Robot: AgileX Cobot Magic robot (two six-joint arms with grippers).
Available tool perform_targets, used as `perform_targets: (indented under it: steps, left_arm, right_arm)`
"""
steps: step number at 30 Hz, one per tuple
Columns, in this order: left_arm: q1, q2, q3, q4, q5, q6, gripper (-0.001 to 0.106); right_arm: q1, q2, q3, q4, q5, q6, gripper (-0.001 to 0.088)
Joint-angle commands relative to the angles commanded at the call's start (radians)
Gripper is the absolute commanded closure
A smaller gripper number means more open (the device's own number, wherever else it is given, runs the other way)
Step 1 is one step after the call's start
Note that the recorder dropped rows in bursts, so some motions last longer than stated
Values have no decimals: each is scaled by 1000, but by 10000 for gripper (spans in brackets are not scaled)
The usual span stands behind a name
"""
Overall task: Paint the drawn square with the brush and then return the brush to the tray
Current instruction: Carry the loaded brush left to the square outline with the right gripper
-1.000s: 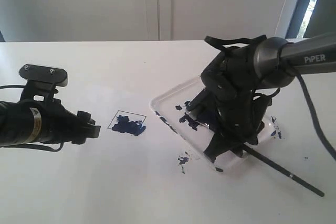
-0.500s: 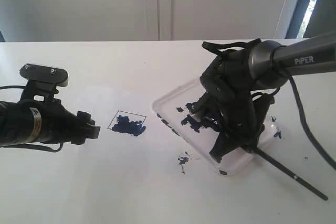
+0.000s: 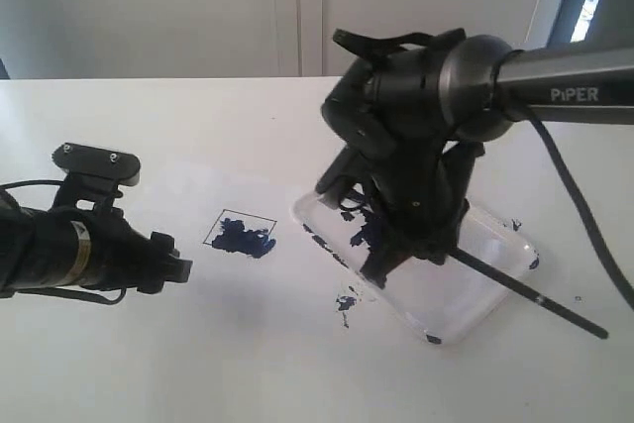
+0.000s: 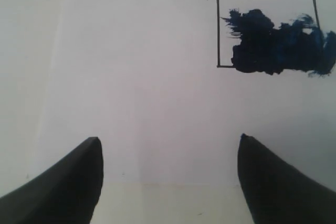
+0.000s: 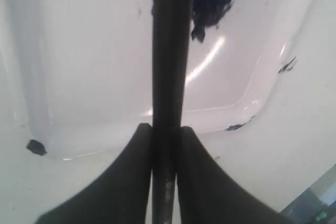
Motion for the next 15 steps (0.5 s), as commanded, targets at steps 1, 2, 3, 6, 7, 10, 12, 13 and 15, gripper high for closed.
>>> perform_targets:
  steps: [1,2,3,6,7,10,12,13,15]
  left_arm:
    - [0,0,0,0,0,0,317]
    - [0,0,0,0,0,0,317]
    - [0,1,0,0,3,0,317]
    - [0,1,0,0,5,0,317]
    - [0,1,0,0,7,0,317]
    - [0,10,0,0,13,0,317]
    - [0,24,-2,0,18,0,317]
    - [0,33,-2,0,23,0,317]
    - [0,54,-4,0,29,0,317]
  right_arm:
    - [6,0,-13,11,0,0,868]
    - [9,0,-25,16,0,0,868]
    - [12,0,-32,28,0,0,868]
    - [21,0,-42,62,0,-36,868]
    - [21,2,-42,64,0,-39,868]
    - [21,12,-42,66,0,-43,868]
    - [21,22,-45,71,0,-50,868]
    - [21,31,-49,84,0,-59,868]
    - [21,47,-62,103,0,-69,868]
